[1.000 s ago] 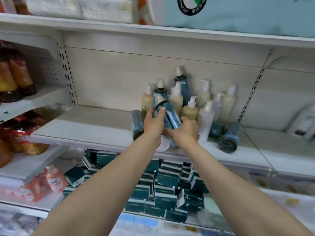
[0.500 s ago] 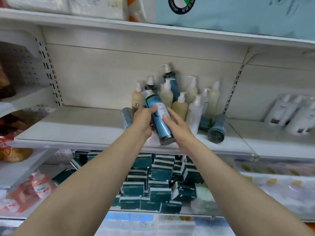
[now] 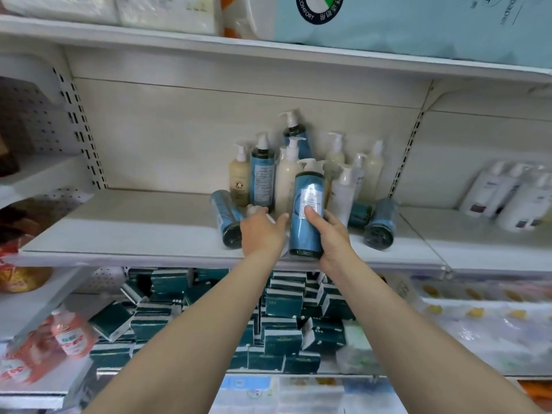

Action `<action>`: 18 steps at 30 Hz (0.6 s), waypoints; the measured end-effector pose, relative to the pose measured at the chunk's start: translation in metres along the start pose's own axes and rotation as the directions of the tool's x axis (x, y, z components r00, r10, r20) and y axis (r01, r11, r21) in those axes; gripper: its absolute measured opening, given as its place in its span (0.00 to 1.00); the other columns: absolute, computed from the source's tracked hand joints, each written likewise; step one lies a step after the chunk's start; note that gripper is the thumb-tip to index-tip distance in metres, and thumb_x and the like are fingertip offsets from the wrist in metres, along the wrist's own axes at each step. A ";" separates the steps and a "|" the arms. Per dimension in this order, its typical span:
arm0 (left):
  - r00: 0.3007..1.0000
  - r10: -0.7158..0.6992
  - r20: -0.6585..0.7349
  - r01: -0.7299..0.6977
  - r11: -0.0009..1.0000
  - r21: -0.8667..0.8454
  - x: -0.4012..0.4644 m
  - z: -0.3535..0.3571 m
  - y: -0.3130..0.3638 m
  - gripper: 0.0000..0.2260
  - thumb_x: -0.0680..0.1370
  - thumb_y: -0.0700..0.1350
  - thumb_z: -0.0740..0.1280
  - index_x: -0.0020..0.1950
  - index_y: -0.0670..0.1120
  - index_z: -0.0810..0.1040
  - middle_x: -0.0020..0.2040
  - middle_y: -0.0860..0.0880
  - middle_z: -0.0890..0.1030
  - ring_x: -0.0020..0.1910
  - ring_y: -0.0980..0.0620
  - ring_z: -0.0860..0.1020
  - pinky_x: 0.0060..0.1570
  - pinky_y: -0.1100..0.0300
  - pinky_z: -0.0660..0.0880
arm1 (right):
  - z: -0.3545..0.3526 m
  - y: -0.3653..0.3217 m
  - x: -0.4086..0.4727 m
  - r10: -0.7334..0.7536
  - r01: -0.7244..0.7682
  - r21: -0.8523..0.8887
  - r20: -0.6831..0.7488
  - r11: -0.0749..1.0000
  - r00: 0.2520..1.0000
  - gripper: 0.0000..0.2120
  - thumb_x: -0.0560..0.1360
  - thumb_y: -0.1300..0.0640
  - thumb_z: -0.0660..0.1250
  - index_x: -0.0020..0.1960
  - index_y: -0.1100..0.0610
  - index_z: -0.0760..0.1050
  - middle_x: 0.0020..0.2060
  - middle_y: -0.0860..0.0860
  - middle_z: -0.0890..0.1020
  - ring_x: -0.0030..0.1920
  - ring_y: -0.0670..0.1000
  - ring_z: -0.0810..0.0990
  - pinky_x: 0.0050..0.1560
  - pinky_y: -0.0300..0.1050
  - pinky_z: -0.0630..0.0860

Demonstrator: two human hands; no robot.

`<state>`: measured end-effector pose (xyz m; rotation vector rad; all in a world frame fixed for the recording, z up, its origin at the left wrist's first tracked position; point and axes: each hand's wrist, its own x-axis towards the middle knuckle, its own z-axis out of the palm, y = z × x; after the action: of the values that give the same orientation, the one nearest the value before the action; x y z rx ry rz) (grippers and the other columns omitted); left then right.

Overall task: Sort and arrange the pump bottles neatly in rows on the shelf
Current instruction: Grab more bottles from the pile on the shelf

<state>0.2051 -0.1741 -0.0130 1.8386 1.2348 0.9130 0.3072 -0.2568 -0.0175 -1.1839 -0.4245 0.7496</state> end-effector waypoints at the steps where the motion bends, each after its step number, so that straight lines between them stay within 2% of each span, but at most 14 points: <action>1: 1.000 -0.007 -0.004 0.008 1.000 0.023 0.001 0.003 0.002 0.26 0.78 0.58 0.67 0.70 0.45 0.73 0.67 0.44 0.75 0.67 0.44 0.71 0.61 0.49 0.71 | 0.000 0.001 0.001 -0.013 0.013 -0.006 -0.006 1.000 1.000 0.25 0.72 0.52 0.77 0.66 0.55 0.77 0.55 0.55 0.86 0.54 0.56 0.85 0.52 0.55 0.83; 4: 1.000 -0.031 0.005 0.030 0.990 0.134 0.005 0.010 0.008 0.30 0.77 0.60 0.68 0.72 0.42 0.69 0.70 0.44 0.71 0.69 0.43 0.69 0.60 0.46 0.73 | -0.004 0.001 0.001 -0.031 0.031 0.019 -0.024 0.999 0.999 0.23 0.72 0.54 0.77 0.65 0.56 0.78 0.54 0.56 0.86 0.54 0.57 0.85 0.55 0.57 0.83; 7: 0.994 -0.091 0.057 0.075 0.968 0.239 0.007 0.014 0.015 0.38 0.76 0.60 0.69 0.77 0.40 0.59 0.76 0.43 0.63 0.73 0.42 0.62 0.63 0.45 0.70 | -0.010 0.001 0.000 -0.032 0.034 0.030 -0.055 0.999 0.998 0.25 0.71 0.54 0.79 0.65 0.56 0.77 0.54 0.56 0.86 0.54 0.58 0.85 0.55 0.57 0.82; 9: 0.987 -0.143 0.070 0.122 0.961 0.250 0.008 0.018 0.018 0.46 0.74 0.59 0.72 0.79 0.39 0.51 0.78 0.42 0.58 0.75 0.42 0.59 0.67 0.45 0.68 | -0.015 0.002 0.000 -0.027 0.028 0.026 -0.066 0.999 0.997 0.29 0.68 0.52 0.80 0.67 0.56 0.76 0.55 0.56 0.85 0.54 0.58 0.85 0.56 0.60 0.82; 11: 0.977 -0.206 0.054 0.187 0.953 0.240 0.007 0.022 0.021 0.48 0.74 0.56 0.74 0.79 0.38 0.47 0.79 0.40 0.55 0.76 0.41 0.58 0.69 0.46 0.66 | -0.021 0.001 -0.001 -0.029 0.032 0.039 -0.072 0.999 0.997 0.29 0.69 0.53 0.80 0.67 0.56 0.76 0.56 0.57 0.85 0.54 0.58 0.85 0.56 0.60 0.82; 15: 0.953 -0.294 0.070 0.280 0.947 0.159 0.010 0.021 0.019 0.42 0.74 0.49 0.73 0.78 0.38 0.52 0.75 0.39 0.65 0.70 0.40 0.70 0.64 0.49 0.71 | -0.033 -0.007 -0.003 -0.041 0.044 0.049 -0.063 0.998 0.997 0.25 0.72 0.55 0.78 0.67 0.55 0.77 0.56 0.56 0.85 0.54 0.56 0.85 0.52 0.54 0.83; 16: 0.949 -0.308 0.075 0.294 0.943 0.154 0.012 0.017 0.017 0.42 0.73 0.49 0.74 0.78 0.38 0.54 0.73 0.40 0.67 0.68 0.40 0.72 0.62 0.51 0.72 | -0.036 -0.008 -0.004 -0.041 0.044 0.051 -0.058 0.998 0.997 0.25 0.72 0.55 0.77 0.66 0.55 0.77 0.56 0.55 0.85 0.53 0.56 0.85 0.52 0.53 0.83; 18: 0.933 -0.352 0.073 0.350 0.936 0.038 0.016 0.008 0.017 0.36 0.73 0.49 0.74 0.75 0.39 0.62 0.69 0.41 0.71 0.64 0.41 0.75 0.58 0.52 0.74 | -0.041 -0.011 -0.004 -0.042 0.044 0.052 -0.044 0.998 0.998 0.25 0.71 0.55 0.78 0.66 0.56 0.77 0.55 0.55 0.85 0.53 0.56 0.85 0.52 0.53 0.83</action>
<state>0.2244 -0.1647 0.0001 1.5838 1.4697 0.6225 0.3346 -0.2896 -0.0206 -1.1360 -0.3909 0.6933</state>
